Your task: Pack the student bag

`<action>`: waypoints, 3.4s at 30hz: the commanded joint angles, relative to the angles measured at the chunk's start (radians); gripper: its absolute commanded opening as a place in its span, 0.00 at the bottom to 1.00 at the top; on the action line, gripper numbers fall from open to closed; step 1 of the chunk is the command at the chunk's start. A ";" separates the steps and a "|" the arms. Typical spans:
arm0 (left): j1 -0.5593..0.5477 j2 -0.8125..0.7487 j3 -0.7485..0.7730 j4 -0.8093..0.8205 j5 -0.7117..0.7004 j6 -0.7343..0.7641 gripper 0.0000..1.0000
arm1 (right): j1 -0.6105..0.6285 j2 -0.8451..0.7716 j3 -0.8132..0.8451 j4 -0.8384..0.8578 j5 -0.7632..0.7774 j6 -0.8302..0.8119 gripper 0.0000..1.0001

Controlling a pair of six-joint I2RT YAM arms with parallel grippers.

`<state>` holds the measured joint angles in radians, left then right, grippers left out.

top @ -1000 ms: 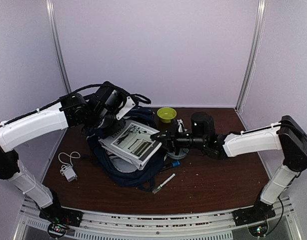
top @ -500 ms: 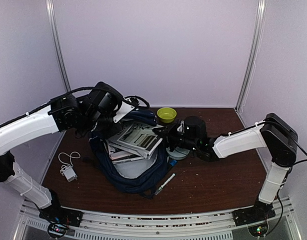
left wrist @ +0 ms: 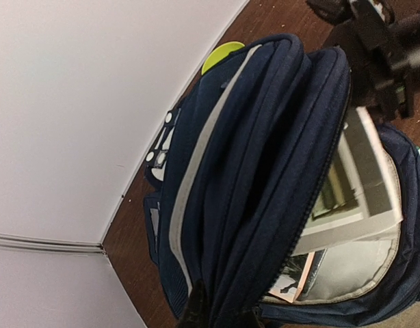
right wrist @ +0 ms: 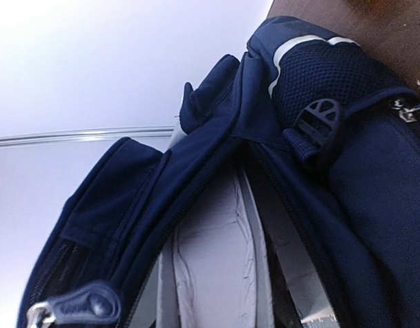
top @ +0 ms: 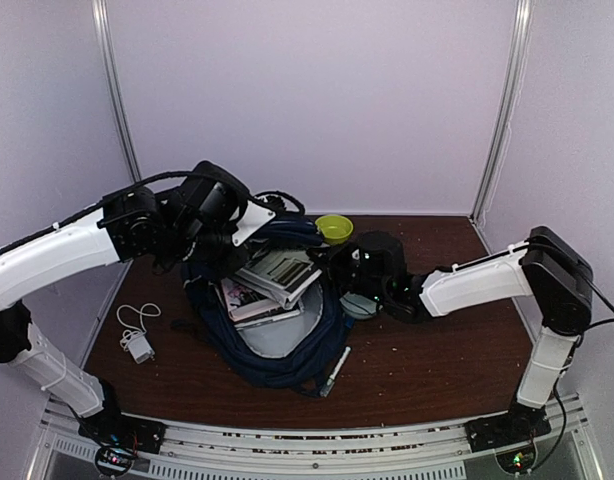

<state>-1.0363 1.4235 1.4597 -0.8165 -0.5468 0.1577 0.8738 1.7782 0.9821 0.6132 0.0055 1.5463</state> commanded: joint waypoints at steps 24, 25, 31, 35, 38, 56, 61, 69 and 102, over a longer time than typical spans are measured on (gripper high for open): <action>0.032 -0.011 0.045 0.188 0.046 -0.086 0.00 | 0.056 -0.185 0.122 -0.670 -0.137 -0.740 1.00; 0.032 -0.014 0.039 0.192 0.047 -0.086 0.00 | 0.056 -0.195 0.118 -0.689 -0.146 -0.753 1.00; 0.032 -0.023 0.023 0.219 0.068 -0.086 0.00 | 0.057 -0.228 0.153 -0.870 -0.156 -0.864 1.00; 0.032 -0.016 0.016 0.209 0.066 -0.105 0.00 | 0.056 -0.262 0.155 -0.919 -0.129 -0.914 1.00; 0.032 -0.021 -0.005 0.211 0.076 -0.136 0.00 | 0.055 -0.293 0.161 -0.950 -0.131 -0.963 0.99; 0.032 -0.023 -0.013 0.212 0.086 -0.176 0.00 | -0.071 -0.365 0.116 -0.876 -0.254 -1.032 0.72; 0.032 -0.022 -0.009 0.187 0.060 -0.191 0.00 | -0.083 -0.297 0.145 -0.804 -0.259 -1.012 0.58; 0.032 -0.008 -0.013 0.198 0.065 -0.182 0.00 | -0.082 -0.163 0.168 -0.628 -0.377 -0.897 0.47; 0.060 -0.023 -0.046 0.203 0.326 -0.155 0.34 | 0.063 -0.243 0.057 -0.559 -0.209 -0.895 0.38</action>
<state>-0.9882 1.4128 1.3632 -0.7132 -0.3958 -0.0002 0.9264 1.6829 1.0782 0.1093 -0.2943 0.7292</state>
